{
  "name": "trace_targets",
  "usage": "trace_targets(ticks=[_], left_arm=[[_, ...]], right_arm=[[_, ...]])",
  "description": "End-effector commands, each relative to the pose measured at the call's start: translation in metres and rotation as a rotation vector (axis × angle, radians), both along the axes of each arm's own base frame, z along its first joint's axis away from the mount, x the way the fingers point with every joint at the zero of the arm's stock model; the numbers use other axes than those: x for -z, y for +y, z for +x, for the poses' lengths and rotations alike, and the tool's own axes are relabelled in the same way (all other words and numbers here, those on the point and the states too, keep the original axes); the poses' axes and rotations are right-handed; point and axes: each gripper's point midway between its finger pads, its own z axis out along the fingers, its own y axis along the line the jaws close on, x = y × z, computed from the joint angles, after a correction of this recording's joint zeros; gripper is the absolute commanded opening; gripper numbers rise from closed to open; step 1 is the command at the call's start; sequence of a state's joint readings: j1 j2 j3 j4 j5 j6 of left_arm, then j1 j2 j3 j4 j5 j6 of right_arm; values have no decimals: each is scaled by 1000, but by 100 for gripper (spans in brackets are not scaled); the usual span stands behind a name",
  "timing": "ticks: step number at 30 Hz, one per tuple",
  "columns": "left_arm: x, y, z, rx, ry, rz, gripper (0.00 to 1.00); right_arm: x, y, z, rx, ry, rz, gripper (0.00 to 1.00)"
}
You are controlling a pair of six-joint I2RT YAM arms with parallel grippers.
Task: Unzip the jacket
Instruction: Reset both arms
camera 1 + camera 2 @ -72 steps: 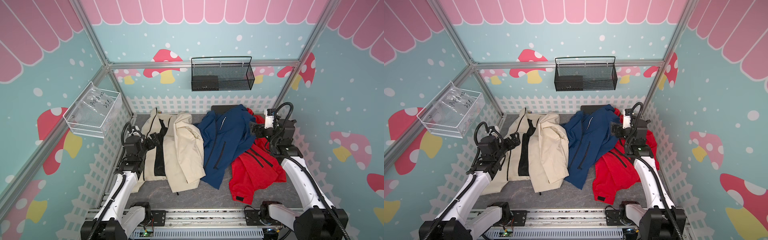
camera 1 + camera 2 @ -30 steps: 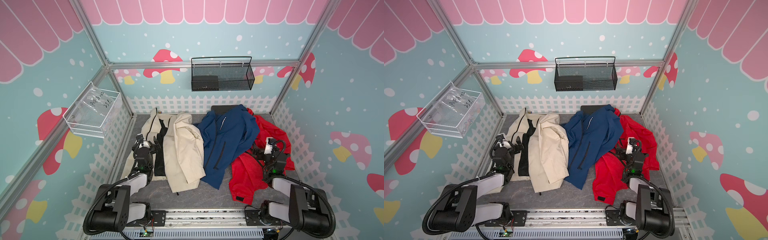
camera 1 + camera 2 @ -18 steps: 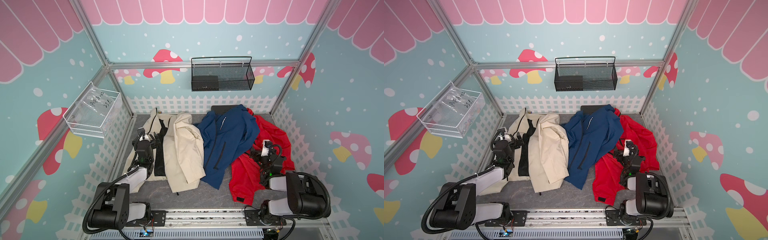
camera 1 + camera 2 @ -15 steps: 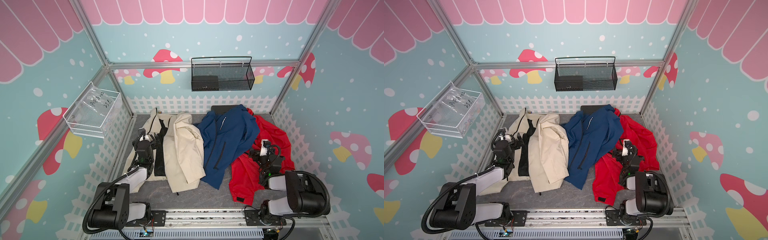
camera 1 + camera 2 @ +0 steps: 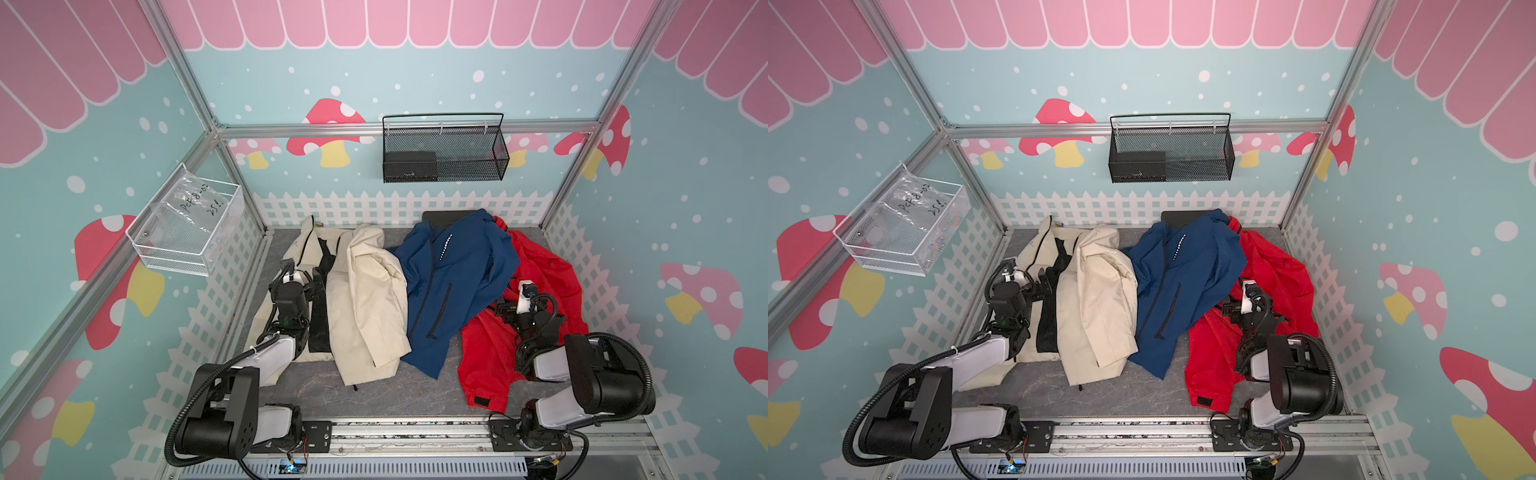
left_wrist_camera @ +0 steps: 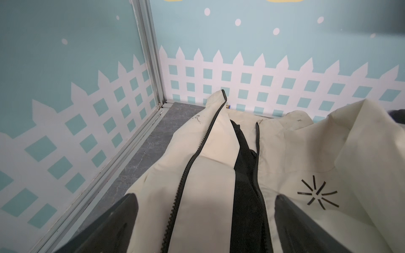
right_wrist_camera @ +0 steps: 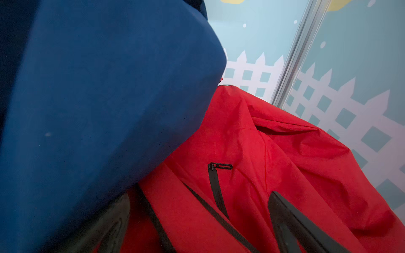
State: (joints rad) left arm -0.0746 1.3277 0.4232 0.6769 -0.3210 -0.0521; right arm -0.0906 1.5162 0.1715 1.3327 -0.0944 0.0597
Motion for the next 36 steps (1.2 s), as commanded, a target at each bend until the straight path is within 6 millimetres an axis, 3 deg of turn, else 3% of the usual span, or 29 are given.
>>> trace_targets(ticks=[1, 9, 13, 16, 22, 27, 36], left_arm=[[11, -2, -7, 3, -43, 18, 99], [30, -11, -6, 49, -95, 27, 99], [37, -11, 3, 38, -22, 25, 100], [41, 4, 6, -51, 21, 9, 99], [41, 10, 6, -73, 10, 5, 99], [39, -3, 7, -16, 8, 25, 99], [40, -3, 7, -12, 7, 28, 100]], right_arm=[[-8, 0, 1, 2, -37, -20, 100], [-7, 6, 3, -30, -30, -30, 100], [-7, 6, 4, -27, -27, -31, 100], [-7, 6, 4, -25, -27, -33, 99], [-5, 5, 6, 3, -13, -46, 99], [-4, 7, 7, -7, -9, -50, 99], [-5, 7, 7, -7, -10, -50, 100]])
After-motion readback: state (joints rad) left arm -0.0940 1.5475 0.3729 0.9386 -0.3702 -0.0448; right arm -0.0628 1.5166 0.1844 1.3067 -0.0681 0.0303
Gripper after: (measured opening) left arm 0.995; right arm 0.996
